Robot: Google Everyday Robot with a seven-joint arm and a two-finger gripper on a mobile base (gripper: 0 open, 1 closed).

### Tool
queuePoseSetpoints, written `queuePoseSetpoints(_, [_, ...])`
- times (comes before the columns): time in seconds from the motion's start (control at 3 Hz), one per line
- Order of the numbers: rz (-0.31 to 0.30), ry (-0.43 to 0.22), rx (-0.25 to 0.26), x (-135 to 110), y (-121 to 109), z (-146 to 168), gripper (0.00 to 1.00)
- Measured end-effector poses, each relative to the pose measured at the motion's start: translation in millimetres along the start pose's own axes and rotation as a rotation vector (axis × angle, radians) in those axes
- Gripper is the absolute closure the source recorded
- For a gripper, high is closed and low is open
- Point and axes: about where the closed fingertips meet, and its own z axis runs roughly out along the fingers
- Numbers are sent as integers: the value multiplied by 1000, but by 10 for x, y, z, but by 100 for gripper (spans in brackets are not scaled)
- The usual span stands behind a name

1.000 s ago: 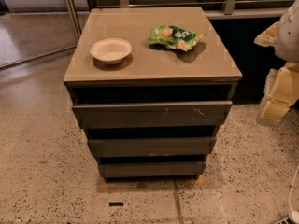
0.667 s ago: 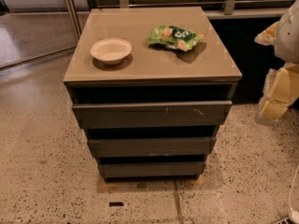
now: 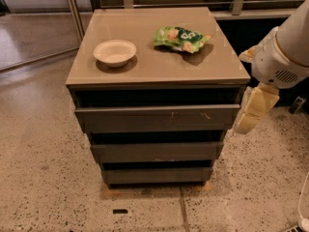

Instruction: Open top drawer

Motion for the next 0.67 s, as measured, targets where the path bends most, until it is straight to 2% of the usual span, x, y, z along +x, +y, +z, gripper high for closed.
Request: queuePoseSetpoints(0.67, [-43,-37,-54,-218,-83,881,0])
